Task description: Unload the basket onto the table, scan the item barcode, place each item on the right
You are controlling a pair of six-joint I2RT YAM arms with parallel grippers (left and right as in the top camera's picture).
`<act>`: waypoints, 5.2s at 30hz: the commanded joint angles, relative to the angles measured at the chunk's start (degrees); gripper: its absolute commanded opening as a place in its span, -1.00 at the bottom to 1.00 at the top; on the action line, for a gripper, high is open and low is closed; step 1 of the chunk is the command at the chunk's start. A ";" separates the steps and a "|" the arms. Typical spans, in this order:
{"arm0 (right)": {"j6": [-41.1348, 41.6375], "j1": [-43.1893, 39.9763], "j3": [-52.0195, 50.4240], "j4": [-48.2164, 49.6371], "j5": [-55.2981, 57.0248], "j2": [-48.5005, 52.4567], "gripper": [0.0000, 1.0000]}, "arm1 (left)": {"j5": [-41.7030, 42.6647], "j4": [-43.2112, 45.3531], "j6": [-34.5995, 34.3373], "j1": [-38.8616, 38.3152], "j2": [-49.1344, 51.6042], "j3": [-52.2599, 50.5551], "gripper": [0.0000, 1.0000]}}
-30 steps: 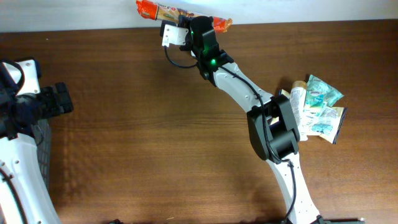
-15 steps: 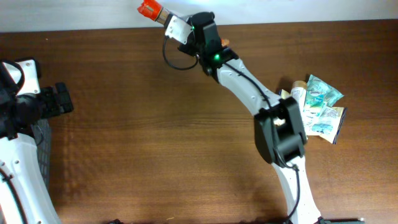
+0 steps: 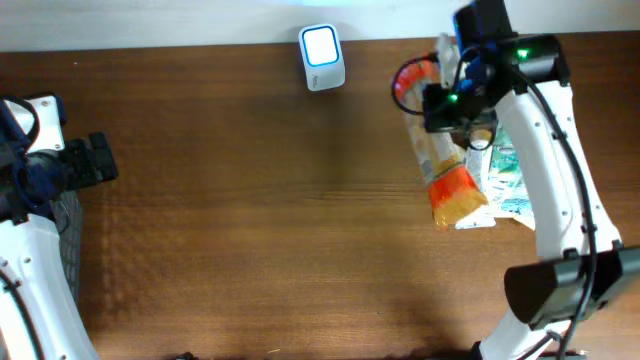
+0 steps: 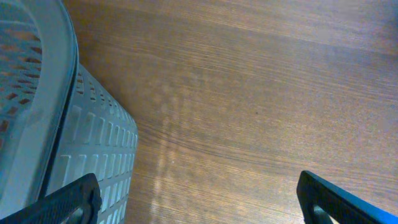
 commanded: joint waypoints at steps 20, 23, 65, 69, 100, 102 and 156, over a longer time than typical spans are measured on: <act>1.60 -5.27 -1.44 -0.07 4.09 -1.46 0.85 | 0.00 0.09 0.94 -0.11 -0.28 0.00 0.98; 1.49 -0.85 17.55 -11.32 3.76 -2.05 0.86 | 0.00 0.09 0.94 -0.11 -0.28 0.00 0.98; -6.08 -3.89 -87.19 86.75 0.15 -74.84 0.97 | -0.02 0.07 0.94 -0.11 -0.28 0.00 0.98; -6.05 -3.78 -100.74 89.96 0.59 -87.12 0.97 | 0.00 0.09 0.94 -0.11 -0.28 0.00 0.98; -4.33 -3.67 -115.84 77.02 0.37 -106.66 0.98 | -0.02 0.09 0.94 -0.11 -0.28 0.00 0.98; -4.33 -3.67 -115.84 77.02 0.37 -106.66 0.97 | -0.02 0.09 0.94 -0.11 -0.28 0.00 0.98; -4.33 -3.67 -115.84 77.02 0.37 -106.66 0.97 | -2.99 54.27 6.91 -25.29 -79.73 -87.34 0.98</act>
